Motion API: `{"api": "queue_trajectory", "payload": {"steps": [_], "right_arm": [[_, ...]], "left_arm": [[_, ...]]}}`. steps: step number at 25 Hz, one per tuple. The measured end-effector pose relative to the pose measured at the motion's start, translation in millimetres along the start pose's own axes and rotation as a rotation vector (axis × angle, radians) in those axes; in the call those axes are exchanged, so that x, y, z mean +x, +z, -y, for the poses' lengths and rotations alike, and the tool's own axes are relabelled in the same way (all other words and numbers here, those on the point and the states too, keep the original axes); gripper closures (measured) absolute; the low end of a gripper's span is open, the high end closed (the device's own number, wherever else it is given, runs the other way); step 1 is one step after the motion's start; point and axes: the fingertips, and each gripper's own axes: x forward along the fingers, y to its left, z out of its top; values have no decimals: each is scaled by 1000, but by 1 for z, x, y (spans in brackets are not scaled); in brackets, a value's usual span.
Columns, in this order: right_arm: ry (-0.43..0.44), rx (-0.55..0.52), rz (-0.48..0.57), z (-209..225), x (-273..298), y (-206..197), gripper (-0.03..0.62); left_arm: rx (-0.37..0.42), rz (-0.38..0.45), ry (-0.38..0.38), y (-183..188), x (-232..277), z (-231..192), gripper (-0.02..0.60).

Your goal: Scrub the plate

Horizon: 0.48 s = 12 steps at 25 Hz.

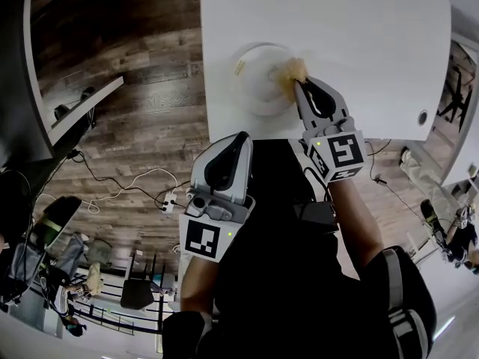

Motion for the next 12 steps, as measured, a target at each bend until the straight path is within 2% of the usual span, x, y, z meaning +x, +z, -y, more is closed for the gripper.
{"api": "queue_trajectory", "payload": {"steps": [12], "right_arm": [[79, -24, -1, -28, 12, -1, 562]], "left_arm": [[-3, 29, 53, 3, -13, -4, 578]]}}
